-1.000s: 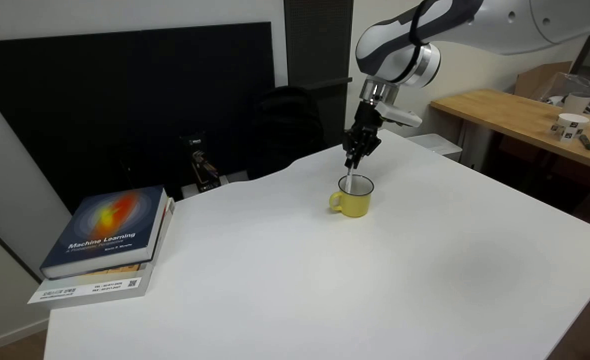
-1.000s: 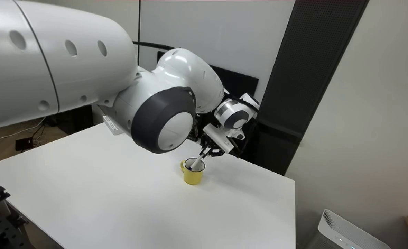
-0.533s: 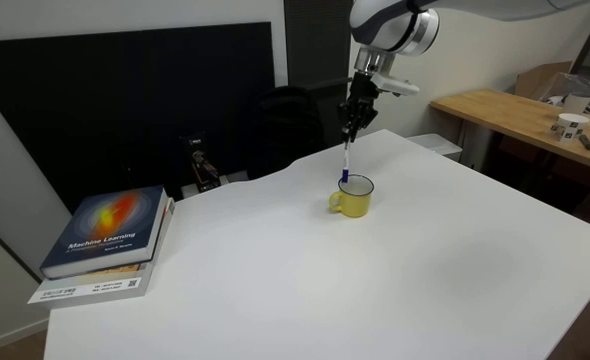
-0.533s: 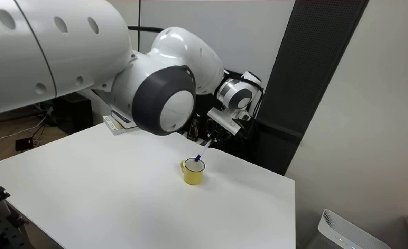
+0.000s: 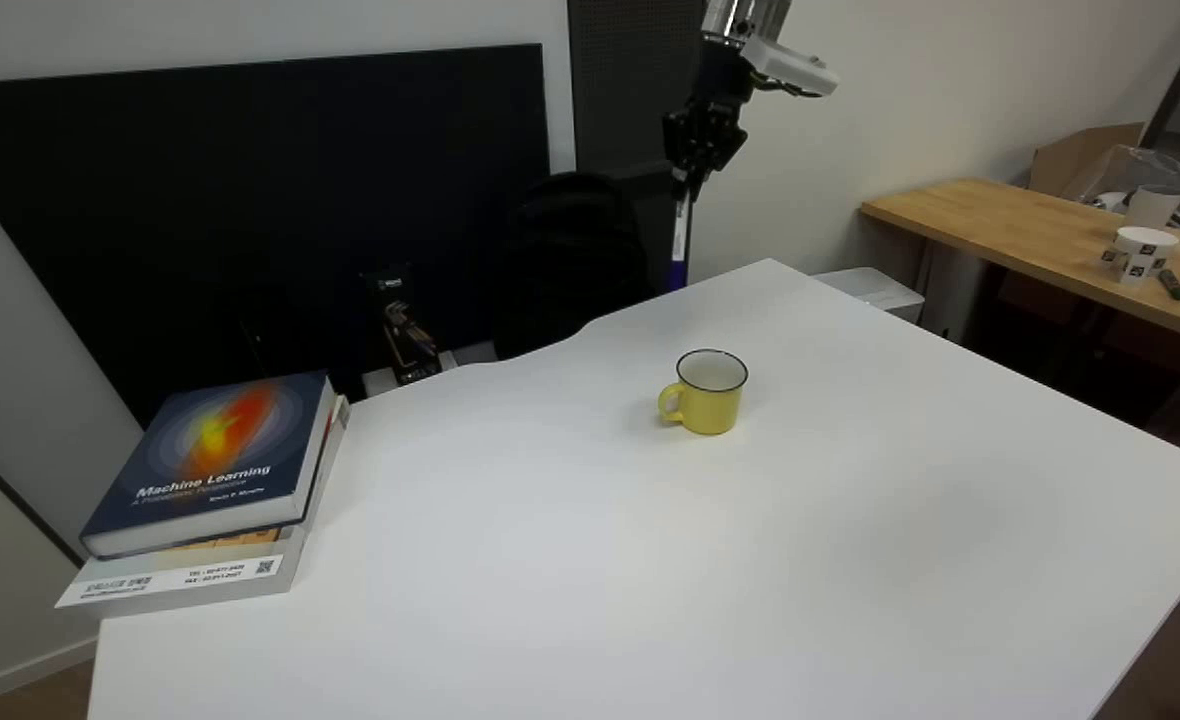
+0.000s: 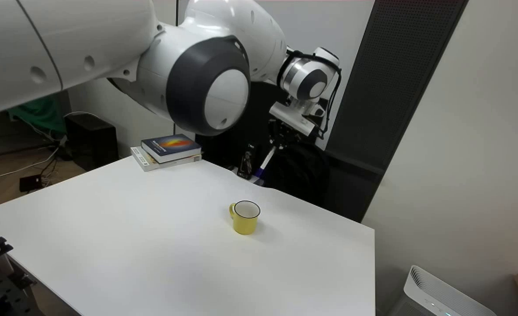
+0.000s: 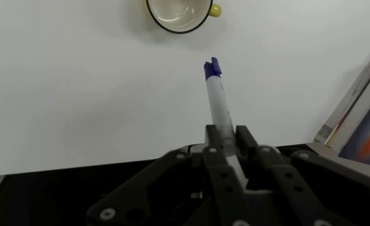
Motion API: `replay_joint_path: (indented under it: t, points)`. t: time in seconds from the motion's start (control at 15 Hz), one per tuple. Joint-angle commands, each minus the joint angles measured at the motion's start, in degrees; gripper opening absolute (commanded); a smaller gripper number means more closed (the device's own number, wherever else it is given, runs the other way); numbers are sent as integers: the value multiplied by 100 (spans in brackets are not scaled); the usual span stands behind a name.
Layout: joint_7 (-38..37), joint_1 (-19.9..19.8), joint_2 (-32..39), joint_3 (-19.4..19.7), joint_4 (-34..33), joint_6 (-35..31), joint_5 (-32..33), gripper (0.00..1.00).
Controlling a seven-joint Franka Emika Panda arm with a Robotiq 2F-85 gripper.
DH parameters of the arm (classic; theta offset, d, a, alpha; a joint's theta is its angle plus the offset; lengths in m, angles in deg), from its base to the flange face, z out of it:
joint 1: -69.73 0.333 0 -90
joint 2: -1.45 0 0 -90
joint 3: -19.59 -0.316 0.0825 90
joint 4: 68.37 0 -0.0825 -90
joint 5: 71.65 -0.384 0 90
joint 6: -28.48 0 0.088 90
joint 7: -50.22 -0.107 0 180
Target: Remove the marker from the yellow cup
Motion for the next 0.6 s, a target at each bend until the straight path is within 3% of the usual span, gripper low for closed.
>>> replay_joint_path:
  t: [0.0,0.27,0.53]
  points:
    - [480,176,-487,-170,338,119,-30,5]
    - [1104,344,-791,-471,685,341,-143,5]
    - [1198,353,-1170,-771,1456,918,-410,5]
